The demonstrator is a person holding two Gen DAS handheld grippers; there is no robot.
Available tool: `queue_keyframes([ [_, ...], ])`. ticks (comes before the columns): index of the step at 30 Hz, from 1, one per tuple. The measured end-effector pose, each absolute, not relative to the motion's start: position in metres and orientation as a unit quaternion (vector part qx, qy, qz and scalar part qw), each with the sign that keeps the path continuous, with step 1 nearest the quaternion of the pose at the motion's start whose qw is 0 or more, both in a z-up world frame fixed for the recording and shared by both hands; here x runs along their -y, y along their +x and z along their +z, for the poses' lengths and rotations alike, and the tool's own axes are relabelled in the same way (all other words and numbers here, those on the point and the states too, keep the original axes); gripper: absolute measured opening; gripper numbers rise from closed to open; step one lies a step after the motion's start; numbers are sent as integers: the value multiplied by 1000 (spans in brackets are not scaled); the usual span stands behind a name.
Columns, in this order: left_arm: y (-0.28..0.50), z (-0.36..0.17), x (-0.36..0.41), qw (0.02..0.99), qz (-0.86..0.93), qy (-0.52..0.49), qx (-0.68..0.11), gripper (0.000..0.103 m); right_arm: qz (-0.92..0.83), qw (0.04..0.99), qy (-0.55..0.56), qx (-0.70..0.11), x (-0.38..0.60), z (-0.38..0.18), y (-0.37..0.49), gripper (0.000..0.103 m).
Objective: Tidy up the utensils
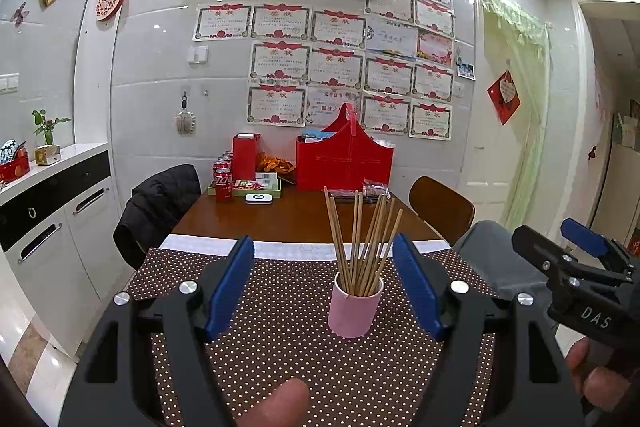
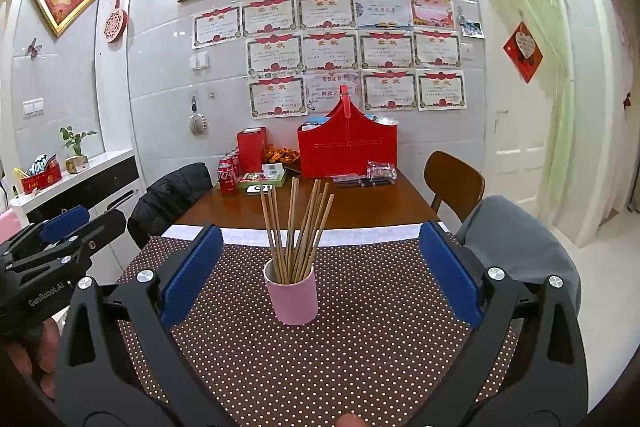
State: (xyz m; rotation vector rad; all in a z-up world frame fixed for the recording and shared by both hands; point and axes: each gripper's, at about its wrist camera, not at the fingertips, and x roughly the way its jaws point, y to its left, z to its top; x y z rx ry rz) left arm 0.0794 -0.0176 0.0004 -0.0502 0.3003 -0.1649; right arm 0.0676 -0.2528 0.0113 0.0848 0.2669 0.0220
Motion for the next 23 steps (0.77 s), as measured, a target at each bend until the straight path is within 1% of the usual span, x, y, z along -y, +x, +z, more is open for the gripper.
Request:
queue_keyframes([
  [23,84,-2,18,986,-80,-24,-144,71,15,990,36,-134,246,11,73,97],
])
